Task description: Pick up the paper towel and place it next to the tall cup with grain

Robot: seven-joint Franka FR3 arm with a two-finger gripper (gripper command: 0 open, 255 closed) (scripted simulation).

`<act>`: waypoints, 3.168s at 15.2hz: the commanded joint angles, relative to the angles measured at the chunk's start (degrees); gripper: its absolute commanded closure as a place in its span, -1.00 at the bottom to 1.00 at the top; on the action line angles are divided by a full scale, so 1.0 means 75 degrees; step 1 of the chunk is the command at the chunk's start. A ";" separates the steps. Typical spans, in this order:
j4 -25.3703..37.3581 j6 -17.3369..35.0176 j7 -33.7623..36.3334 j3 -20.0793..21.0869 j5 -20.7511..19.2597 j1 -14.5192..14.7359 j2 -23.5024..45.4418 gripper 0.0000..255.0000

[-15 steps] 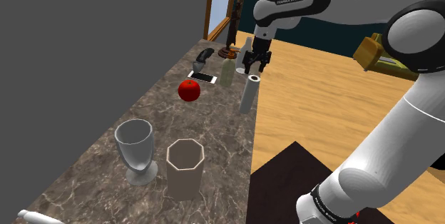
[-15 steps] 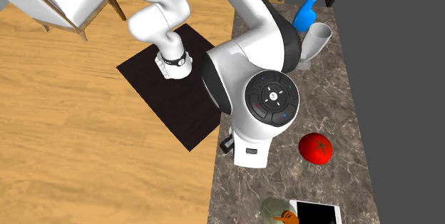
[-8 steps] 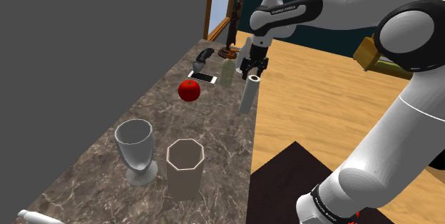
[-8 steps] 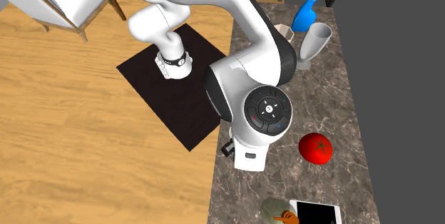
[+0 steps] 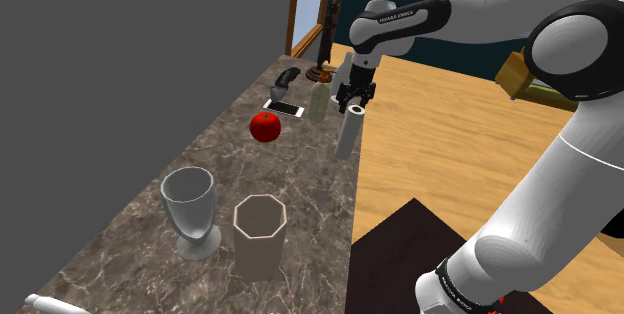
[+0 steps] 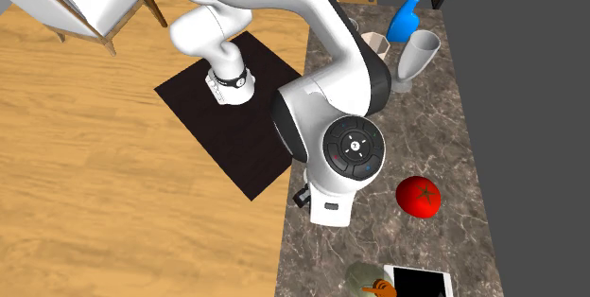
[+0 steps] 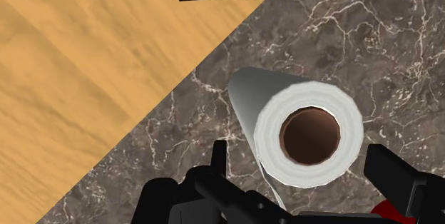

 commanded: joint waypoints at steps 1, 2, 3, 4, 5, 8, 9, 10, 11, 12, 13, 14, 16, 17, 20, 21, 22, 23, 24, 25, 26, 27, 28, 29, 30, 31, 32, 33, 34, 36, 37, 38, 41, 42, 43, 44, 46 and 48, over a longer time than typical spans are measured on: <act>0.0000 0.0000 0.0000 0.0000 0.0000 0.0000 0.0000 1.00; 0.0000 0.0000 0.0000 0.0000 0.0000 0.0000 0.0000 1.00; -0.0001 -0.0001 0.0000 0.0000 0.0000 0.0000 -0.0001 1.00; -0.0002 0.0001 0.0000 0.0000 0.0000 0.0000 -0.0001 1.00; 0.0000 0.0001 0.0000 0.0000 0.0000 0.0000 0.0000 1.00; 0.0007 -0.0002 -0.0001 0.0000 0.0001 -0.0001 0.0005 1.00; 0.0008 -0.0001 -0.0001 0.0000 0.0001 0.0000 0.0006 1.00; 0.0000 0.0001 0.0000 0.0000 0.0000 0.0000 0.0000 1.00; 0.0061 -0.0095 0.0011 -0.0001 -0.0009 0.0001 -0.0035 1.00; 0.0124 -0.0191 0.0020 -0.0002 -0.0017 0.0001 -0.0069 1.00; 0.0192 -0.0288 0.0030 -0.0003 -0.0024 0.0002 -0.0099 1.00; 0.0259 -0.0384 0.0039 -0.0003 -0.0032 0.0002 -0.0129 1.00; 0.0400 -0.0579 0.0057 -0.0005 -0.0045 0.0002 -0.0184 1.00; 0.0472 -0.0676 0.0066 -0.0005 -0.0052 0.0002 -0.0209 1.00; 0.0701 -0.0970 0.0090 -0.0007 -0.0068 0.0003 -0.0276 1.00; 0.0781 -0.1069 0.0098 -0.0007 -0.0073 0.0003 -0.0295 1.00; 0.0863 -0.1168 0.0106 -0.0008 -0.0077 0.0002 -0.0313 1.00; 0.0947 -0.1267 0.0113 -0.0008 -0.0081 0.0002 -0.0329 1.00; 0.1032 -0.1366 0.0120 -0.0008 -0.0085 0.0002 -0.0343 1.00; 0.1119 -0.1466 0.0127 -0.0009 -0.0089 0.0002 -0.0355 1.00; 0.1209 -0.1566 0.0134 -0.0009 -0.0092 0.0001 -0.0366 1.00; 0.1300 -0.1666 0.0140 -0.0010 -0.0094 0.0001 -0.0376 1.00; 0.1393 -0.1767 0.0146 -0.0010 -0.0097 0.0000 -0.0384 1.00; 0.1489 -0.1868 0.0153 -0.0011 -0.0099 0.0000 -0.0390 1.00; 0.1586 -0.1969 0.0159 -0.0012 -0.0100 -0.0001 -0.0394 1.00; 0.1685 -0.2071 0.0164 -0.0012 -0.0102 -0.0002 -0.0397 1.00; 0.1787 -0.2173 0.0170 -0.0013 -0.0103 -0.0002 -0.0397 1.00; 0.1891 -0.2276 0.0175 -0.0014 -0.0103 -0.0003 -0.0397 1.00; 0.1997 -0.2379 0.0181 -0.0014 -0.0104 -0.0004 -0.0394 1.00; 0.2215 -0.2587 0.0190 -0.0016 -0.0103 -0.0007 -0.0383 1.00; 0.2328 -0.2692 0.0195 -0.0017 -0.0103 -0.0008 -0.0375 1.00; 0.2444 -0.2797 0.0200 -0.0018 -0.0102 -0.0010 -0.0365 1.00; 0.2805 -0.3117 0.0212 -0.0022 -0.0096 -0.0015 -0.0323 1.00; 0.2931 -0.3225 0.0216 -0.0024 -0.0093 -0.0017 -0.0305 1.00; 0.3060 -0.3334 0.0220 -0.0025 -0.0090 -0.0020 -0.0285 1.00; 0.3192 -0.3444 0.0223 -0.0027 -0.0087 -0.0022 -0.0262 1.00; 0.3465 -0.3666 0.0230 -0.0031 -0.0079 -0.0028 -0.0211 1.00; 0.3752 -0.3893 0.0236 -0.0035 -0.0068 -0.0035 -0.0150 1.00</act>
